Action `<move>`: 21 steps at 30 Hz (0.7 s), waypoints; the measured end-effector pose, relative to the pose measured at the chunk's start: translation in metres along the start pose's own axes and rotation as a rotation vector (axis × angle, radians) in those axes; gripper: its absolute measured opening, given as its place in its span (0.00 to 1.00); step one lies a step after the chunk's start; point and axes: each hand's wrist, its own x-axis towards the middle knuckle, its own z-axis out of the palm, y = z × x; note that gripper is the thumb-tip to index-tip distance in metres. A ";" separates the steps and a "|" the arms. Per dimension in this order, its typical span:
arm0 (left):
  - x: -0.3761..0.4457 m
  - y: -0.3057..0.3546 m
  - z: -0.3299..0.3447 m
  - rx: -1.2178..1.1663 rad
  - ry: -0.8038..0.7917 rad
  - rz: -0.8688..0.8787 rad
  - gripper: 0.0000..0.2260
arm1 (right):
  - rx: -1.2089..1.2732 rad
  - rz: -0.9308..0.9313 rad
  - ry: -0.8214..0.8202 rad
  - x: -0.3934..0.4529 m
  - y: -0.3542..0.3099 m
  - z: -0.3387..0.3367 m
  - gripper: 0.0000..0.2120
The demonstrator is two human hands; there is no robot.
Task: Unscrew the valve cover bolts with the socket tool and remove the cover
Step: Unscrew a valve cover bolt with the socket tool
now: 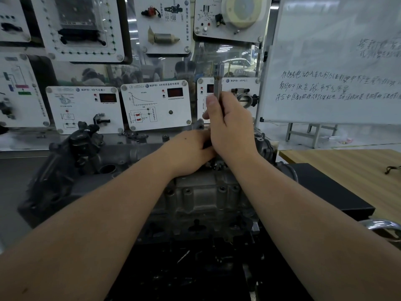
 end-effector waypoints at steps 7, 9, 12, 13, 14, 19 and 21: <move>-0.001 0.001 -0.002 -0.035 -0.061 0.003 0.12 | 0.015 0.014 -0.032 0.000 0.001 0.001 0.18; 0.000 0.000 -0.003 -0.035 -0.053 0.007 0.12 | 0.021 0.008 -0.030 -0.001 0.000 0.000 0.15; 0.000 -0.002 -0.002 -0.033 -0.032 0.018 0.11 | -0.004 0.010 -0.036 -0.001 0.000 -0.001 0.12; 0.000 -0.002 -0.002 -0.037 -0.024 0.018 0.11 | -0.020 0.002 -0.038 0.000 0.001 -0.001 0.11; 0.000 -0.002 -0.002 -0.042 -0.020 0.011 0.11 | -0.029 -0.002 -0.038 0.000 0.001 0.000 0.11; 0.000 0.001 -0.001 -0.072 -0.055 -0.034 0.12 | -0.032 0.029 -0.056 0.001 0.002 0.002 0.14; -0.001 0.000 -0.002 -0.052 -0.046 -0.015 0.13 | -0.014 0.035 -0.049 0.000 0.002 0.002 0.16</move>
